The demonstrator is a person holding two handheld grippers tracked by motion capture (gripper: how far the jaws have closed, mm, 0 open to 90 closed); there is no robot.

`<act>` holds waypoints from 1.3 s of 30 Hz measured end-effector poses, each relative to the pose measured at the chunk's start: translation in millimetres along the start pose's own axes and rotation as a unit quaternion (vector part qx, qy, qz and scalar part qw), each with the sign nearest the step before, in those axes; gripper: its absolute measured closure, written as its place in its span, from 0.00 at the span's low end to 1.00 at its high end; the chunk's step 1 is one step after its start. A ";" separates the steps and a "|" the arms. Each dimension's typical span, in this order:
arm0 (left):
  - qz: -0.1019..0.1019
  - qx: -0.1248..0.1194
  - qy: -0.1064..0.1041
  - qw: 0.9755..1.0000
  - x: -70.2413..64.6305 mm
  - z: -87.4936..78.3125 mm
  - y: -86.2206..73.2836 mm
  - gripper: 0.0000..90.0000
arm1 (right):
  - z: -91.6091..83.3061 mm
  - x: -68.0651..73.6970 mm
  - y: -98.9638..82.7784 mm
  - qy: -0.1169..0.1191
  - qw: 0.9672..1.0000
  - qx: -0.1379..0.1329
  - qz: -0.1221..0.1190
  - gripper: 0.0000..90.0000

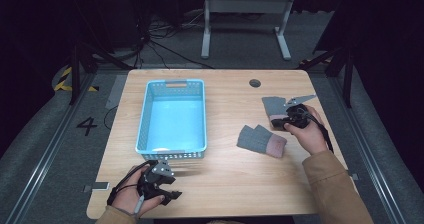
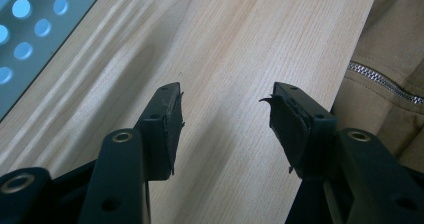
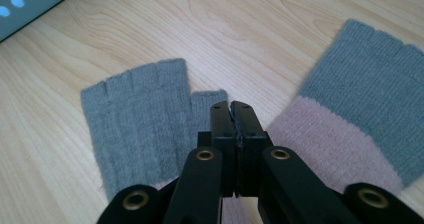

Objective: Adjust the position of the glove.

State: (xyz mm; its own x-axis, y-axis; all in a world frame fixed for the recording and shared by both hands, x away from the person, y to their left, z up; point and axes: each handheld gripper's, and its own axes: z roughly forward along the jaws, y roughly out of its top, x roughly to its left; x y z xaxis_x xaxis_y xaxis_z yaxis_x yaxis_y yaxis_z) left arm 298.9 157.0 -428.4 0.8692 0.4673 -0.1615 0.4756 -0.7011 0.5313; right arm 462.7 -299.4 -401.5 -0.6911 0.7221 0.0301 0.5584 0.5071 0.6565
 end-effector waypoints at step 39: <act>0.007 0.001 -0.006 1.000 0.7 5.1 5.4 0.52 | 24.3 -30.7 -30.1 -0.039 0.997 0.001 0.060 1.00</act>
State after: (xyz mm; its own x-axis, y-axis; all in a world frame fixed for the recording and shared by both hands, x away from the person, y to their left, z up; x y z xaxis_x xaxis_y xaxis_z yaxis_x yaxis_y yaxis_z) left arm 302.8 150.8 -429.9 0.8774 0.4513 -0.1630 0.4634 -0.7085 0.5322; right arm 478.3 -325.4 -440.4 -0.5810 0.8124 0.0501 0.6361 0.4148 0.6507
